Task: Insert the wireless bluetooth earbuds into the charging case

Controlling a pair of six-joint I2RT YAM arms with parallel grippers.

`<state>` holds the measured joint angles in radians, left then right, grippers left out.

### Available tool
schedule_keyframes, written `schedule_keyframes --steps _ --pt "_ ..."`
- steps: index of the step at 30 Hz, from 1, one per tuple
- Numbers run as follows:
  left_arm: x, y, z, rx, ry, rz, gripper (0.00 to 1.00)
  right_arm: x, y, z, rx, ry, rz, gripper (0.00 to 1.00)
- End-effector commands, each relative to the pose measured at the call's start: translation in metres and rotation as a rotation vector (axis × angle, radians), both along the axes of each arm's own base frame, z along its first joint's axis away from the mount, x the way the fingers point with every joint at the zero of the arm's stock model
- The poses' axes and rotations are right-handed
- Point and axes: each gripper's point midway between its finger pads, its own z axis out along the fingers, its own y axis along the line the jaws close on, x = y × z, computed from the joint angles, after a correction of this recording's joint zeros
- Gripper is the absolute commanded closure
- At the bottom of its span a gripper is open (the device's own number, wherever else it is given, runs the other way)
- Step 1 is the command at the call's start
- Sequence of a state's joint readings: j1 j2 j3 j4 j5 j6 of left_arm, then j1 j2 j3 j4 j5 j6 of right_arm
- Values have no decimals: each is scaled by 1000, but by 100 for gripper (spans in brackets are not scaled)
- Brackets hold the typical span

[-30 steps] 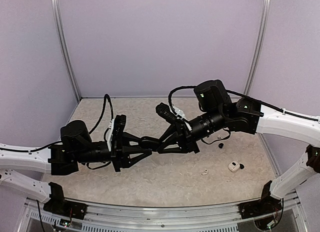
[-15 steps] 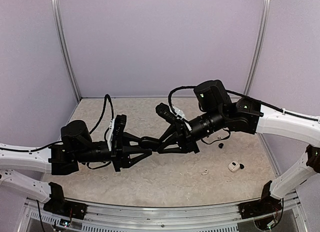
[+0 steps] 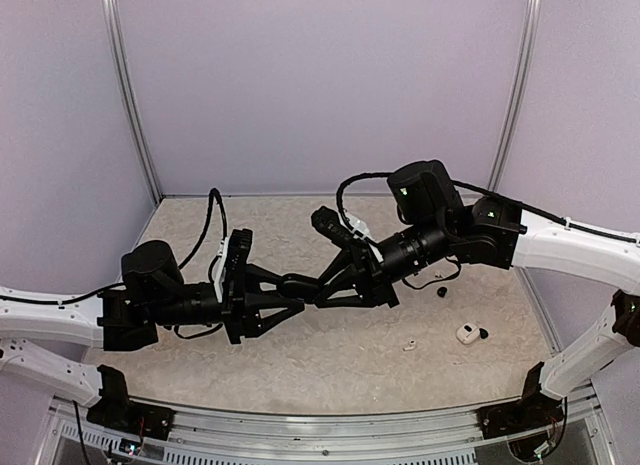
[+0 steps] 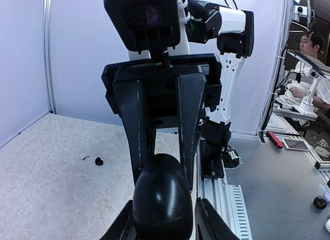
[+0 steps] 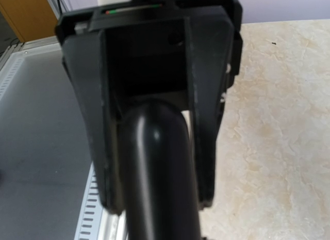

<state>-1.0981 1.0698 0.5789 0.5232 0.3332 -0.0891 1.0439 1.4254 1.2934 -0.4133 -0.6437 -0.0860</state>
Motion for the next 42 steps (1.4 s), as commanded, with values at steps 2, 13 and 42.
schedule_keyframes --steps 2,13,42 --pt "2 -1 13 -39 -11 -5 64 -1 3 2 6 0 14 94" --pt "2 1 10 -38 -19 -1 79 -3 2 4 10 -10 21 90" --pt "-18 18 26 -149 -245 38 95 2 21 37 184 -48 7 35"
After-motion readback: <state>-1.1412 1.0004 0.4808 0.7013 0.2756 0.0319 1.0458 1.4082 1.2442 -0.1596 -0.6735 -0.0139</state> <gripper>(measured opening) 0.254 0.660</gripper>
